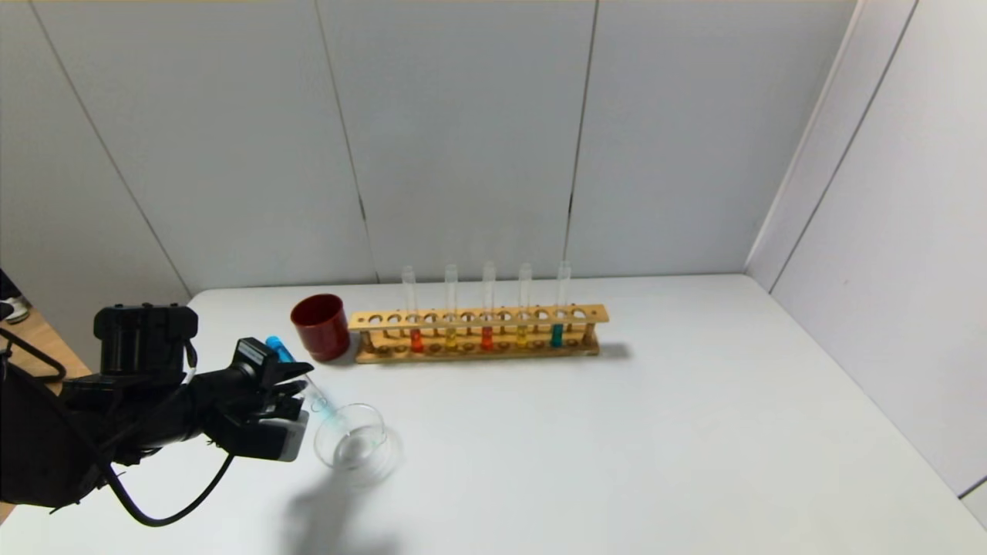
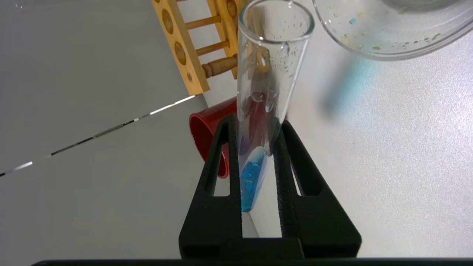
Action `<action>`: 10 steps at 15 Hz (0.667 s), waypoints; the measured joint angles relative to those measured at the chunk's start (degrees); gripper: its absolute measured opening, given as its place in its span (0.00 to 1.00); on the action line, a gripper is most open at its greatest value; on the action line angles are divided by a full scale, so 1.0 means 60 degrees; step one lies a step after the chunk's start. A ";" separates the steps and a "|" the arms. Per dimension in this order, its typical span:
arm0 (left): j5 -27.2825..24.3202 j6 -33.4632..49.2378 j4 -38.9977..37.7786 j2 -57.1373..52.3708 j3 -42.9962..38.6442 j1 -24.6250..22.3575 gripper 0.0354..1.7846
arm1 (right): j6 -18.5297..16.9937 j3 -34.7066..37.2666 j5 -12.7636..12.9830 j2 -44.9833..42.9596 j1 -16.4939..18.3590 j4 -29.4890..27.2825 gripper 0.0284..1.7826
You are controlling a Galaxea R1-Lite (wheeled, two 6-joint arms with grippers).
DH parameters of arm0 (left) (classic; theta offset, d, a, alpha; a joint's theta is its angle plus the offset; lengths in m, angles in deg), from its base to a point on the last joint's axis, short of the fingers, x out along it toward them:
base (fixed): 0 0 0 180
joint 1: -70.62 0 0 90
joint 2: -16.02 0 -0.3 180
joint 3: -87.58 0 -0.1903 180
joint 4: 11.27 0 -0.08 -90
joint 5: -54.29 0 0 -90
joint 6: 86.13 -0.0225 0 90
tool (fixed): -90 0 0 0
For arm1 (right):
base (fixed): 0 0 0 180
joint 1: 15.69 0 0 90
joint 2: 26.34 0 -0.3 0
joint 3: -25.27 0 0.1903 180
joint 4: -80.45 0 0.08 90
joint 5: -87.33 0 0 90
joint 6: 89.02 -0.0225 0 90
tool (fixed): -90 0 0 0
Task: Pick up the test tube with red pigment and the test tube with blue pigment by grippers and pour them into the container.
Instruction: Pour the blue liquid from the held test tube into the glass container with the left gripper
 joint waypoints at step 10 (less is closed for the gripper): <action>0.0045 -0.0670 -0.0008 0.0331 0.0331 0.0102 0.16 | 0.0000 0.0000 0.0000 0.0000 0.0000 0.0000 0.98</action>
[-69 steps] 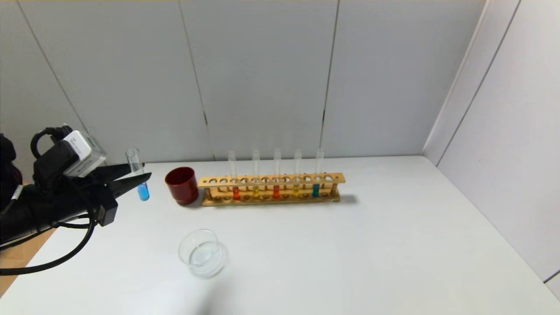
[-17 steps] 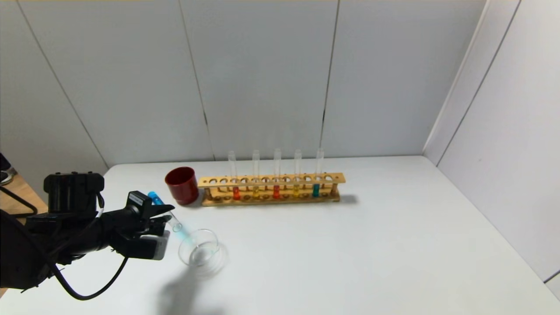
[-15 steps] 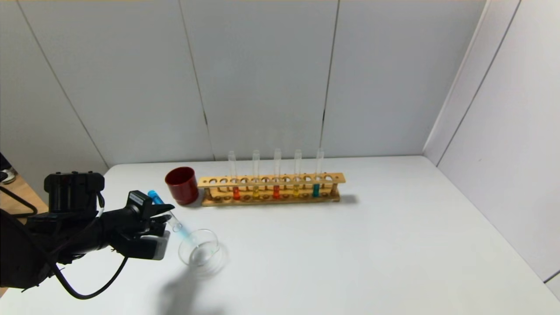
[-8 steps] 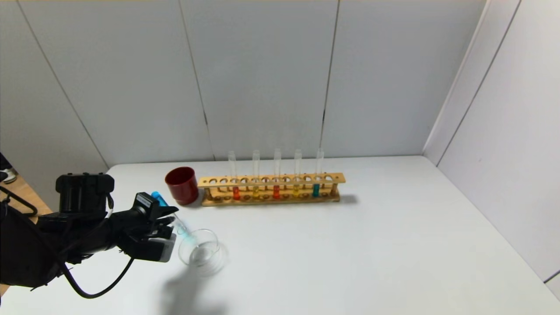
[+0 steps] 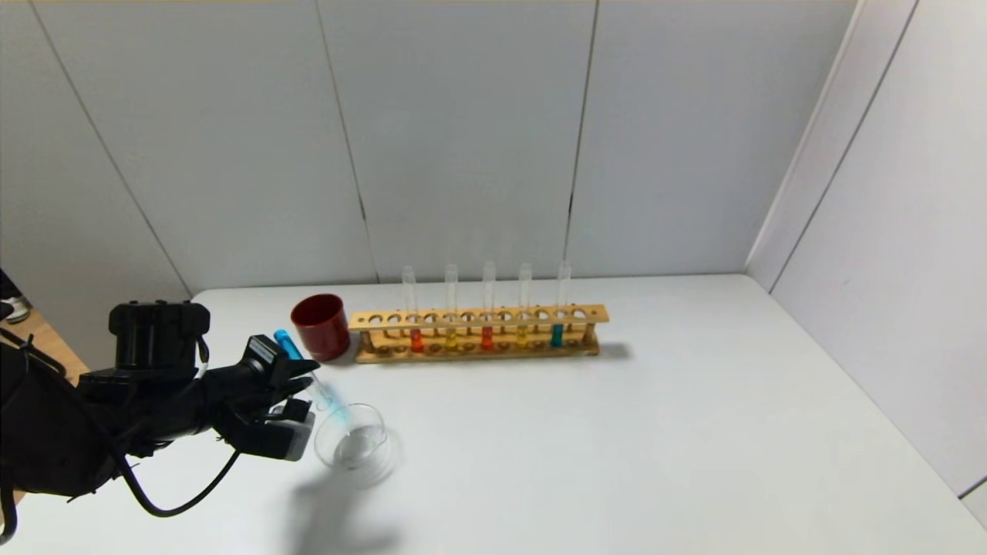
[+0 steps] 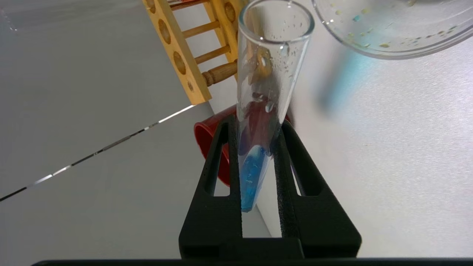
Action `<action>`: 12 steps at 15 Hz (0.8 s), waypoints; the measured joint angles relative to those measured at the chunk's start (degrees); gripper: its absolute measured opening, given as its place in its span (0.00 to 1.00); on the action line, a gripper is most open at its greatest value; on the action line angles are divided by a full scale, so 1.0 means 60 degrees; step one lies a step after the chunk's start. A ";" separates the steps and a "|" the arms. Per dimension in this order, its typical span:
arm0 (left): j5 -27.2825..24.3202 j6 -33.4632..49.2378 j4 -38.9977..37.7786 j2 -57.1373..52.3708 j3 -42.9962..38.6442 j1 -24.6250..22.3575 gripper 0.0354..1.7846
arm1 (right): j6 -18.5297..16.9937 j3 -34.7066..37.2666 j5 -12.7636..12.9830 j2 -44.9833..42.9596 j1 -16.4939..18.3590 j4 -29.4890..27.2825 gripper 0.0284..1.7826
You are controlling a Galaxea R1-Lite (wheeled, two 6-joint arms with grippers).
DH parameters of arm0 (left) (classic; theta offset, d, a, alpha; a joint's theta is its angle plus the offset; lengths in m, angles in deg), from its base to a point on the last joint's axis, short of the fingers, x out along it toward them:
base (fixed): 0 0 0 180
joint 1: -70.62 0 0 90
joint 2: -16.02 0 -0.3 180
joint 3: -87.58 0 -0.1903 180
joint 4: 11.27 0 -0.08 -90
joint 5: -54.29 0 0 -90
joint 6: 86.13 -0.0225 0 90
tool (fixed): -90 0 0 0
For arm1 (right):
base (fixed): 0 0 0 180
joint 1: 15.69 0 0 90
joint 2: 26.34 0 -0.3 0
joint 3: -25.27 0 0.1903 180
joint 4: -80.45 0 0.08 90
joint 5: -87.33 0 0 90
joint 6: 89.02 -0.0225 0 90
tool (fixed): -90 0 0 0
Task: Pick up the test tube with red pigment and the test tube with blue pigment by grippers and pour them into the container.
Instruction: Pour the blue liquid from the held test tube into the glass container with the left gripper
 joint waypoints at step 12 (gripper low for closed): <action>0.0028 -0.0994 0.0008 0.0569 0.0266 0.0022 0.16 | 0.0002 0.0000 0.0000 0.0000 0.0000 0.0000 0.98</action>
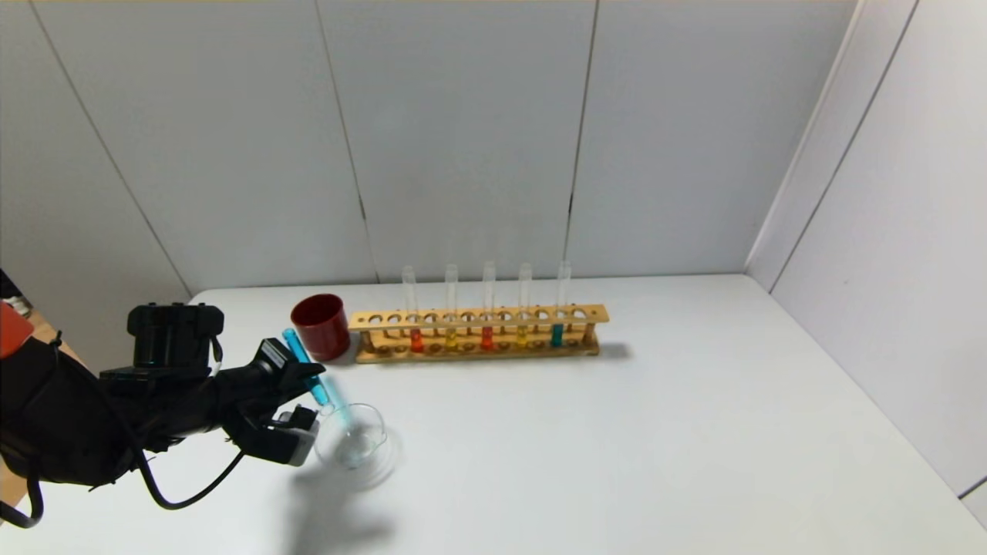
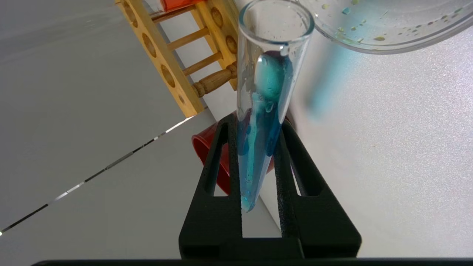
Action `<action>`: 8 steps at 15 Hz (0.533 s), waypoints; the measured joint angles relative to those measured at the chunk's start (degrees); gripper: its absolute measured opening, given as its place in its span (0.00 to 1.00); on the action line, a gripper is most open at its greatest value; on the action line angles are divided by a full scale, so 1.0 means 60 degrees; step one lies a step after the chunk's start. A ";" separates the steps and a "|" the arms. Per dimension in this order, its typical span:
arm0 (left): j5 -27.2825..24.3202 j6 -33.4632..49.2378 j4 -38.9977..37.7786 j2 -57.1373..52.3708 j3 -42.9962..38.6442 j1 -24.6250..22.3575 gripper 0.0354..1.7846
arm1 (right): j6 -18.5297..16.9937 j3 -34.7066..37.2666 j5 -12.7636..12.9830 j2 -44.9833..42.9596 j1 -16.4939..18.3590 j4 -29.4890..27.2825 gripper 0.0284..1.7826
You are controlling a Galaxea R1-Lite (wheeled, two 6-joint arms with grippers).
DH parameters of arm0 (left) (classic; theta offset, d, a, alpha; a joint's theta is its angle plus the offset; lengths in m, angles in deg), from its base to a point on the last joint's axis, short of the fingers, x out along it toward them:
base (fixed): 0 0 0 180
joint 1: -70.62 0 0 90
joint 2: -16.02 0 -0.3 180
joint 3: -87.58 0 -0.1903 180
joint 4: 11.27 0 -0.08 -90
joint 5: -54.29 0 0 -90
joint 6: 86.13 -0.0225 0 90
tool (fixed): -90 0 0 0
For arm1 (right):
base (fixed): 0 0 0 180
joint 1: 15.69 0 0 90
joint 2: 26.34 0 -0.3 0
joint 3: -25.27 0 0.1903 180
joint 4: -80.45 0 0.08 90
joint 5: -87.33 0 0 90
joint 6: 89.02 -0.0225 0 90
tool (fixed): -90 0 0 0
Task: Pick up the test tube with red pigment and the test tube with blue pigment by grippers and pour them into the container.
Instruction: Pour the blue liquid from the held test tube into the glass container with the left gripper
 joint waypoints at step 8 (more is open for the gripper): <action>0.0280 -0.0366 0.0000 0.0272 0.0325 0.0110 0.16 | 0.0000 0.0000 0.0004 0.0000 0.0000 0.0000 0.98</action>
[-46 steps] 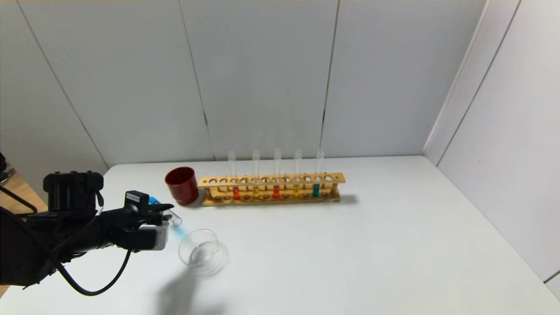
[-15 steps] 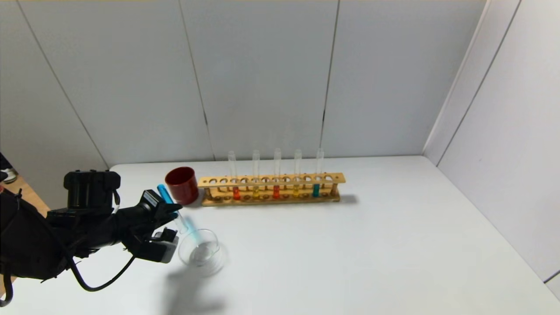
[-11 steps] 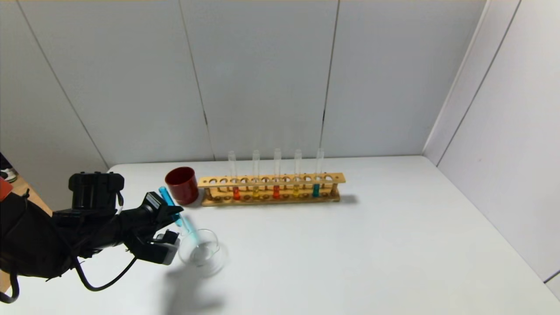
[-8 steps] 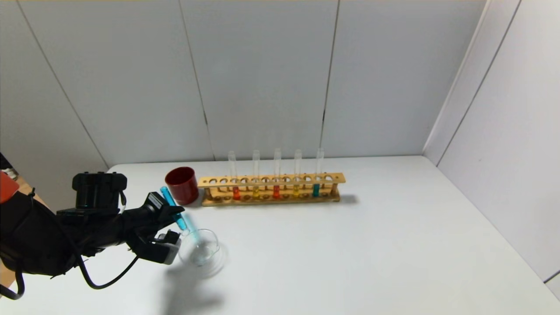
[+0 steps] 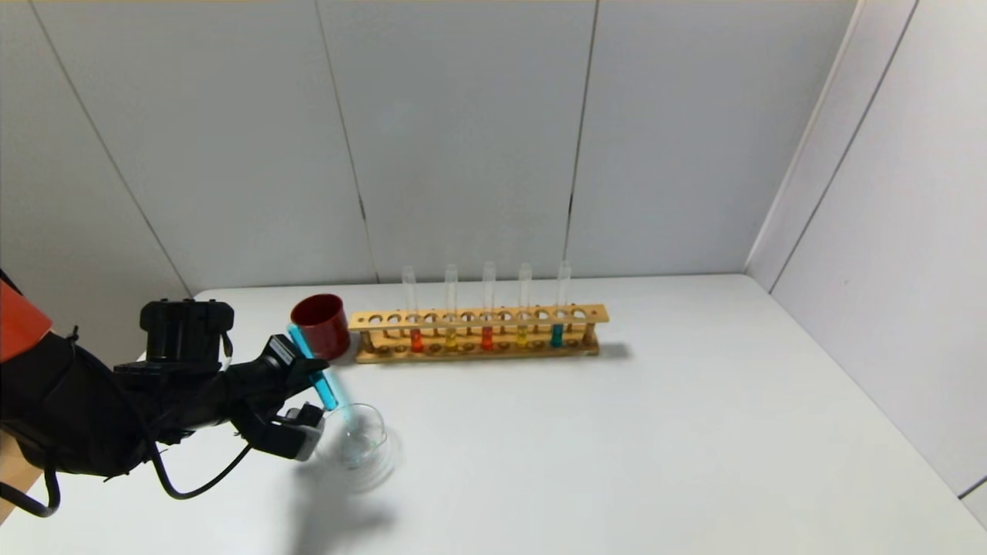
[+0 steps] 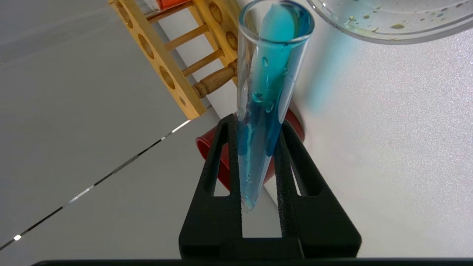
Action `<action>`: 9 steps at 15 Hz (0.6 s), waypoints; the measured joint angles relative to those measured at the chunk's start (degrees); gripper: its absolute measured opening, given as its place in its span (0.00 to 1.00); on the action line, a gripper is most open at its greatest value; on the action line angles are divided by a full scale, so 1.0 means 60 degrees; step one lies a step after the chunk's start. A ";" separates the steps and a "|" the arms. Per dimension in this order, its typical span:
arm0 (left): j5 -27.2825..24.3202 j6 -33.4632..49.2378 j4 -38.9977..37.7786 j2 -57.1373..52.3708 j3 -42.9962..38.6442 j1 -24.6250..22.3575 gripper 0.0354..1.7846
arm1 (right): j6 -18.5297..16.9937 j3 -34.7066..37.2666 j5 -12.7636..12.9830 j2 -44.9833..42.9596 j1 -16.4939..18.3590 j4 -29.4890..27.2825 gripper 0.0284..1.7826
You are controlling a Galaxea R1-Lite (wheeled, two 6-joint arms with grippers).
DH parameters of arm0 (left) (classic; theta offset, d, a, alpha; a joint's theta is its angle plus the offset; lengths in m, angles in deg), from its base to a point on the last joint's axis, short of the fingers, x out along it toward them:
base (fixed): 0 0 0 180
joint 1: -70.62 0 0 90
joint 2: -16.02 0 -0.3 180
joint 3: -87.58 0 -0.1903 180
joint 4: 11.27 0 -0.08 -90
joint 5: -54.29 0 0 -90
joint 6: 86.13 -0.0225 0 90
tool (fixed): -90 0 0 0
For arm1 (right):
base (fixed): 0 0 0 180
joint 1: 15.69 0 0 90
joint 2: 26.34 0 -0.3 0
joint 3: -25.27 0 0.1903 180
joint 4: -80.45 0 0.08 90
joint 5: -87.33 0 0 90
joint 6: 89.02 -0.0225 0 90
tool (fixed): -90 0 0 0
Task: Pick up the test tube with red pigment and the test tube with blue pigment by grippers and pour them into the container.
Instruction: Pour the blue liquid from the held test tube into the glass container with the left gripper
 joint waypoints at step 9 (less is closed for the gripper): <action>0.0059 -0.0626 -0.0012 0.0073 -0.0012 0.0000 0.16 | 0.0000 0.0000 -0.0004 0.0000 0.0000 0.0000 0.98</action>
